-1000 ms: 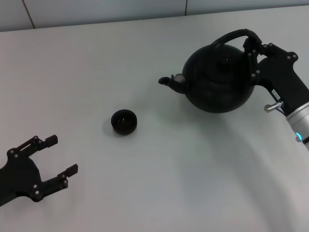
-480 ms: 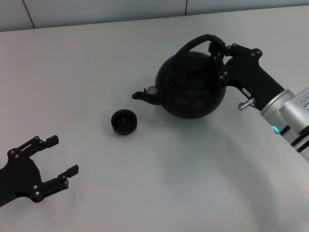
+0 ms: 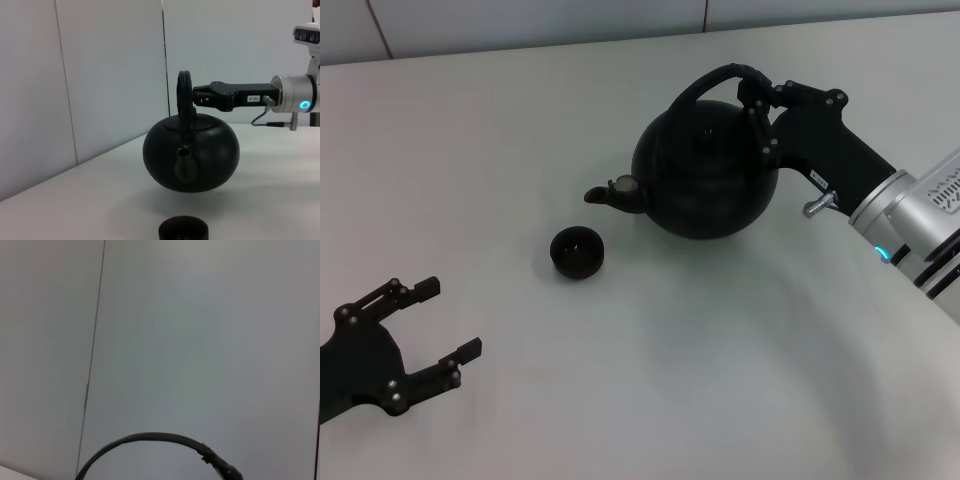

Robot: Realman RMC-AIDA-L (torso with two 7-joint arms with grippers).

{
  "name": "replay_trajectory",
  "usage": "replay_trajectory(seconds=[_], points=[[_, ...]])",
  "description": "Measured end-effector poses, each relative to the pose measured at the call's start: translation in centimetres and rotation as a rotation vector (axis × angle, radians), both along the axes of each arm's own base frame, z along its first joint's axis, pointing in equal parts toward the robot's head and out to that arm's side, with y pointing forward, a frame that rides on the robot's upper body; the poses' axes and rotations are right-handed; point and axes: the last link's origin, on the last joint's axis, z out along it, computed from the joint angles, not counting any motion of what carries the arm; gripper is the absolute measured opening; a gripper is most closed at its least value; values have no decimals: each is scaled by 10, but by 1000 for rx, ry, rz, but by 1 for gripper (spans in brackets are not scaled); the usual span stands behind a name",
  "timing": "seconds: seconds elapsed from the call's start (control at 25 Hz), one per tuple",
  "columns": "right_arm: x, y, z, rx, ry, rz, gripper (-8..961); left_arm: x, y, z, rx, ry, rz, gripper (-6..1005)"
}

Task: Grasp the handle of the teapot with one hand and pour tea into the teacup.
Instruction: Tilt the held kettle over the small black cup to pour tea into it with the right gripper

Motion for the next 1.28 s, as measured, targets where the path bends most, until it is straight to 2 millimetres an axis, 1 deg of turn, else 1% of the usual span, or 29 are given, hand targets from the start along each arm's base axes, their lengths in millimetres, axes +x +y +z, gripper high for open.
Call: replay_trajectory(seconds=[0.4, 0.68, 1.28], points=[[-3, 7, 7, 13, -82, 70, 69, 1, 2, 0, 1, 1, -6, 809], [-12, 12, 9, 40, -161, 148, 69, 1, 3, 0, 3, 4, -5, 809], [-24, 23, 11, 81, -251, 228, 68, 4, 7, 0, 7, 2, -12, 808]])
